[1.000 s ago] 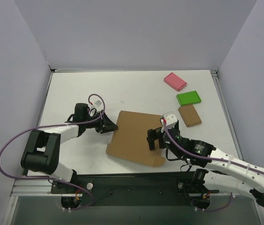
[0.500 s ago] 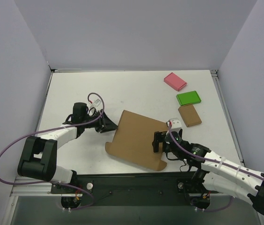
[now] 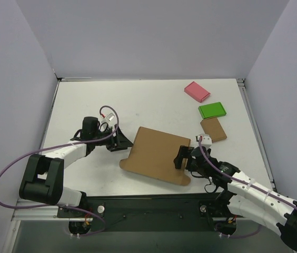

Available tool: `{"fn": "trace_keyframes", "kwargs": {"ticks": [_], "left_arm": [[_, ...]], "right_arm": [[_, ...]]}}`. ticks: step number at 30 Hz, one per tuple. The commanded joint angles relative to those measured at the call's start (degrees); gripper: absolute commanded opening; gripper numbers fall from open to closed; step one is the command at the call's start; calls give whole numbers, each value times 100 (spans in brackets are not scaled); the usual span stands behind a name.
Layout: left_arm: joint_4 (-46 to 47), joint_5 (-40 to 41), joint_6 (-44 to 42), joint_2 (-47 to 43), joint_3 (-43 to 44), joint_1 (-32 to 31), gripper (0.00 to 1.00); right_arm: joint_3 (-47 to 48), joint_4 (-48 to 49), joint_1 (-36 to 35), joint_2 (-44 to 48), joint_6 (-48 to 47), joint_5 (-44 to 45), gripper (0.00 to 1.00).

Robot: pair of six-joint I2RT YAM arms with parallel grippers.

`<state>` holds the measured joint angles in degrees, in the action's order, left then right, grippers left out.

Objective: Fold the paper box

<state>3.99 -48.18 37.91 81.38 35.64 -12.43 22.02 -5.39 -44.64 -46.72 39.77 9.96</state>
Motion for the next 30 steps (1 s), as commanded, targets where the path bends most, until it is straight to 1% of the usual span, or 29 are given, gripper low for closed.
{"fn": "trace_keyframes", "kwargs": {"ticks": [1, 2, 3, 4, 5, 7, 8, 13, 16, 17, 18, 20, 21, 22, 25, 26, 27, 28, 29, 30], "left_arm": [[-293, 292, -583, -193, 321, -14, 75], [-241, 301, -574, -167, 330, -14, 79], [-215, 275, -574, -141, 330, -6, 80], [-188, 266, -574, -71, 330, -32, 81], [-144, 240, -574, -27, 330, -32, 82], [-100, 213, -566, 53, 312, -32, 83], [4, 204, -539, 70, 277, -41, 84], [251, 90, -460, 333, 338, -172, 84], [234, 37, -539, 562, 488, -225, 83], [217, 37, -574, 624, 531, -225, 82], [190, 28, -653, 668, 567, -234, 80], [67, 20, -750, 817, 646, -234, 68], [41, 11, -820, 870, 664, -234, 63], [41, -15, -838, 949, 681, -225, 54], [58, -138, -899, 1142, 690, -243, 44], [-3, -139, -934, 1195, 716, -243, 42], [-47, -130, -1039, 1239, 725, -243, 41], [-169, -104, -1084, 1318, 725, -243, 40], [-231, -60, -1128, 1345, 751, -243, 35], [-310, 19, -1250, 1380, 769, -251, 35]], "right_arm": [[-5, -305, 412, 356, 321, -432, 100], [-101, -270, 630, 383, 356, -555, 100], [-145, -148, 754, 374, 408, -695, 100], [-206, -68, 886, 357, 444, -1114, 100], [-311, 141, 1148, 269, 479, -1284, 100], [-461, 379, 1387, 190, 698, -1757, 100], [-549, 702, 1571, 129, 786, -1908, 100], [-1181, 1451, 2125, -21, 1296, -2593, 100], [-1673, 2250, 2635, -223, 1576, -3033, 100], [-1788, 2688, 2741, -372, 1656, -3270, 99], [-1885, 2849, 2881, -460, 1683, -3333, 99], [-2017, 3139, 2917, -714, 1666, -3369, 98], [-2035, 3227, 2935, -811, 1631, -3386, 98], [-2079, 3341, 2952, -908, 1604, -3404, 98], [-2132, 3868, 3119, -1435, 1604, -3684, 98], [-2140, 4244, 3146, -1724, 1630, -3781, 99], [-2132, 4413, 3163, -1883, 1622, -3991, 99], [-2114, 4545, 3181, -2015, 1604, -4071, 99], [-2088, 4773, 3181, -2304, 1595, -4133, 99], [-2097, 4914, 3190, -2428, 1587, -4177, 99]]}}
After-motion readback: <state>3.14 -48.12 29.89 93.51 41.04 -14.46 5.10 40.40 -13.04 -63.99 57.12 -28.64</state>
